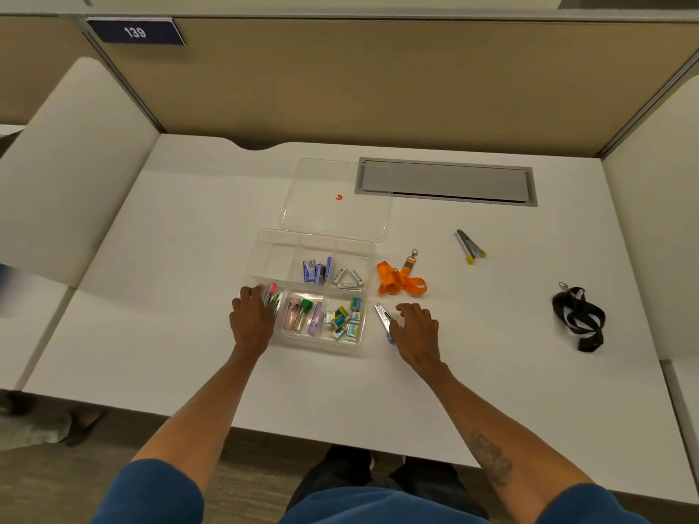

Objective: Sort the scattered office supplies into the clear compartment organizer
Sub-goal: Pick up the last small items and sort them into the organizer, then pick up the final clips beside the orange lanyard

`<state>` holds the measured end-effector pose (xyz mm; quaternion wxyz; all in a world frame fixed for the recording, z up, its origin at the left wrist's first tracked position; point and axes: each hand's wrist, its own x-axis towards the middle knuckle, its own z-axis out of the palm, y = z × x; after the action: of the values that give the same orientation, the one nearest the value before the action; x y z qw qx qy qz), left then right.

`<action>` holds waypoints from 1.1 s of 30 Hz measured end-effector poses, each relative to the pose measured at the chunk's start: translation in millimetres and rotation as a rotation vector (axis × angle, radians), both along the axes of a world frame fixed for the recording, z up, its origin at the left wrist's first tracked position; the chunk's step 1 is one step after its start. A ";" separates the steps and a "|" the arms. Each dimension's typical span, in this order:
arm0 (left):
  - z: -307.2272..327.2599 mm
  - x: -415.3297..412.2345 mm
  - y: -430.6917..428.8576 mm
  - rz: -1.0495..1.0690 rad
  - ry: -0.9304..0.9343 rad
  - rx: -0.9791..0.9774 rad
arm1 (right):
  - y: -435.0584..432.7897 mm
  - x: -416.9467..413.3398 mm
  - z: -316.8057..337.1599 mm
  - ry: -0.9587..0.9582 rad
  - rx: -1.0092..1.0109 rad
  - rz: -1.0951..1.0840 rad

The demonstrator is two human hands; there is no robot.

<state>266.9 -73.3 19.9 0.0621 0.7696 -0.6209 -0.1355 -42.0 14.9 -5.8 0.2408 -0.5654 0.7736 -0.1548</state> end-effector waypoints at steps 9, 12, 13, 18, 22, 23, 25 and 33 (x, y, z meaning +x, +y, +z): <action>12.2 -84.4 17.0 -0.193 0.138 -0.120 | 4.6 11.6 -2.5 0.098 0.098 0.125; 13.0 -110.4 26.9 -0.233 0.169 -0.116 | 4.3 12.4 -4.7 0.084 0.123 0.120; 13.6 -117.8 29.5 -0.237 0.180 -0.121 | 4.0 12.2 -4.8 0.079 0.131 0.122; 12.3 -144.6 35.6 -0.287 0.194 -0.116 | 5.0 8.8 -2.8 0.101 0.163 0.121; 11.3 -161.2 36.3 -0.343 0.189 -0.126 | 6.1 2.0 -2.1 0.113 0.175 0.128; 11.3 -166.7 37.1 -0.368 0.198 -0.133 | 6.3 -1.3 -2.8 0.101 0.176 0.130; 10.5 -179.4 39.6 -0.435 0.210 -0.141 | 8.0 -9.2 -4.7 0.072 0.152 0.133; 1.5 -231.0 57.1 -0.471 0.108 0.038 | -1.3 -63.1 -4.2 0.063 0.045 -0.022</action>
<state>35.9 -16.1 21.4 0.0471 0.5962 -0.7764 -0.1988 -105.1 13.7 -10.0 0.2272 -0.5560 0.7901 -0.1222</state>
